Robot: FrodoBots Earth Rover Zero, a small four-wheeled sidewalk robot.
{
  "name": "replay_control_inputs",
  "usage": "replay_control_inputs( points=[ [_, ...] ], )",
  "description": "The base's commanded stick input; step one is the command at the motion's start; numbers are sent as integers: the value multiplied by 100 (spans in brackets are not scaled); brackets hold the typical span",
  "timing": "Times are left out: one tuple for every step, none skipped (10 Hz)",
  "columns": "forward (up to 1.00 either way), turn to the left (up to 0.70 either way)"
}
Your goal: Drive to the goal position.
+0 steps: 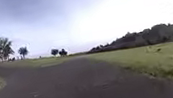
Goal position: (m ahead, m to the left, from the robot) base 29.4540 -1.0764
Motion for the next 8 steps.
replay_control_inputs(
  points=[
    [100, 0],
    [100, 0],
    [100, 0],
    [100, 0],
    [100, 0],
    [100, 0],
    [100, 0],
    [100, 0]
  ],
)
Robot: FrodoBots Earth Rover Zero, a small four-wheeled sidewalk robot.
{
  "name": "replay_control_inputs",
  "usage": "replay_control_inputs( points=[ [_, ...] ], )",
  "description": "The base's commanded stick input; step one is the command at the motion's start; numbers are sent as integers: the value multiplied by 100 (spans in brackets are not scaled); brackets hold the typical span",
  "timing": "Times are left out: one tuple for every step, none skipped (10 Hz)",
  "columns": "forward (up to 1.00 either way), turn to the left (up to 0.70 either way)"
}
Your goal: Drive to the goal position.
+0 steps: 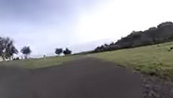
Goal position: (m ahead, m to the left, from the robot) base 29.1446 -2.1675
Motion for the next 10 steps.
replay_control_inputs(
  points=[
    [100, 0],
    [100, 8],
    [100, 27],
    [100, 27],
    [100, 27],
    [100, 27],
    [100, 27],
    [100, 15],
    [100, 0],
    [100, 0]
  ],
)
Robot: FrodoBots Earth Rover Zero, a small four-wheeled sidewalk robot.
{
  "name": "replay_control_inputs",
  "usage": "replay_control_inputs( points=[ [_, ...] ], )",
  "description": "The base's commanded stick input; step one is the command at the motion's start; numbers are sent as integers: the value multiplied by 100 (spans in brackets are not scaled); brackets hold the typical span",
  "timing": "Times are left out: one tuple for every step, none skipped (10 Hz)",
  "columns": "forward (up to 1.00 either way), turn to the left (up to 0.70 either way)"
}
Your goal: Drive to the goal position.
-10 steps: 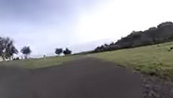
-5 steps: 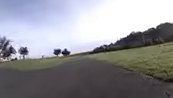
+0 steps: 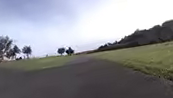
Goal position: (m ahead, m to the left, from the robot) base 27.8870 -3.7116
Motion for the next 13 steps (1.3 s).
replay_control_inputs(
  points=[
    [100, 0],
    [100, 0],
    [100, 0],
    [100, 0],
    [100, 0],
    [100, 0],
    [100, 0],
    [100, 0],
    [100, 0],
    [100, 0],
    [100, 0],
    [100, 0],
    [100, 0]
  ],
)
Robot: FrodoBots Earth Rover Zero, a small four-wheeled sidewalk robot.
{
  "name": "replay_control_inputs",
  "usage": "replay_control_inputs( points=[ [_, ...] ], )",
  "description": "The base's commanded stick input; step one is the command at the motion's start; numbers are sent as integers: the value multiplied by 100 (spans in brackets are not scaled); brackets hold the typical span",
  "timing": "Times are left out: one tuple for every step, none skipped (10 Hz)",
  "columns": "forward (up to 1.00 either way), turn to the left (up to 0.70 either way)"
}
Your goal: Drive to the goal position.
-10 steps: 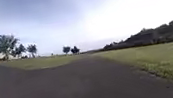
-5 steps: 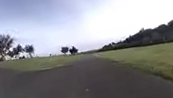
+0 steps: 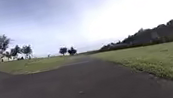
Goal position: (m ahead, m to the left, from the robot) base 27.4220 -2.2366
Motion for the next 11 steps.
replay_control_inputs(
  points=[
    [100, 0],
    [100, 0],
    [100, 0],
    [100, 0],
    [100, 0],
    [100, 0],
    [100, 0],
    [100, 0],
    [100, 0],
    [100, 15],
    [100, 27]
  ],
)
